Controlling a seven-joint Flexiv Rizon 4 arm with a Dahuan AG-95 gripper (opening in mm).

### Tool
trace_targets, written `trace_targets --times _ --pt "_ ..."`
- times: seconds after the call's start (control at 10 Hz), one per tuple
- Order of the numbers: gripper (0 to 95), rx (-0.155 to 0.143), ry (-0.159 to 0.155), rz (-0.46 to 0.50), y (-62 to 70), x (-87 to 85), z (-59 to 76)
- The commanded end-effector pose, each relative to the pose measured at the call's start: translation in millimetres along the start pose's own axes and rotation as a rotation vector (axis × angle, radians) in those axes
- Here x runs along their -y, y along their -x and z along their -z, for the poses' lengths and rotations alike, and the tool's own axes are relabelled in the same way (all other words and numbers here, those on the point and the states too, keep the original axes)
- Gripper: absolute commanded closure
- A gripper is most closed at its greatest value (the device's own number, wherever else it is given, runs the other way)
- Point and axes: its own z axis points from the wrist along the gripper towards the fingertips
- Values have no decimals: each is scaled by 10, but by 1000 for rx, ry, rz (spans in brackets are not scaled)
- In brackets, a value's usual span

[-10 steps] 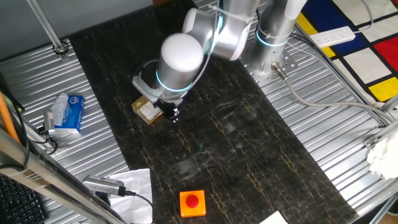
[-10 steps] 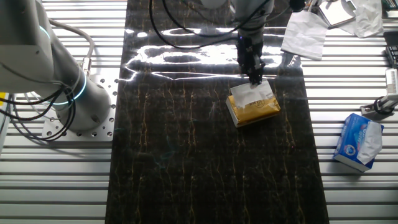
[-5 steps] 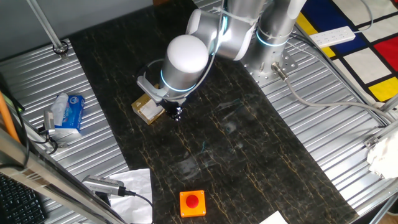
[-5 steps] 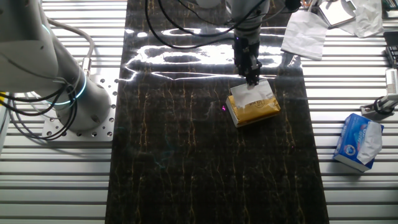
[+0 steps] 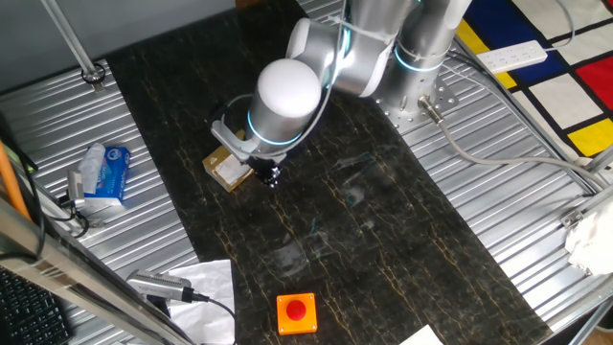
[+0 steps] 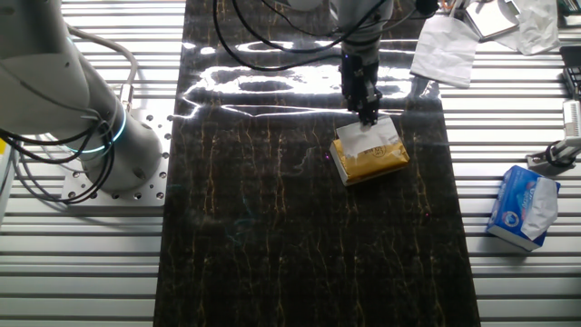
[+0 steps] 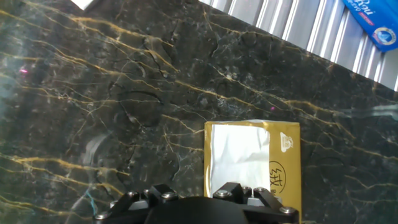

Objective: Pull out a napkin

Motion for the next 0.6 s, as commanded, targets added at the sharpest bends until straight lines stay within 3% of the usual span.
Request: trace_targets --times 0.1,0.6 --pt "570 -2 -12 2 -7 0 -4" --pt "570 -11 -40 8 -21 -15 -40"
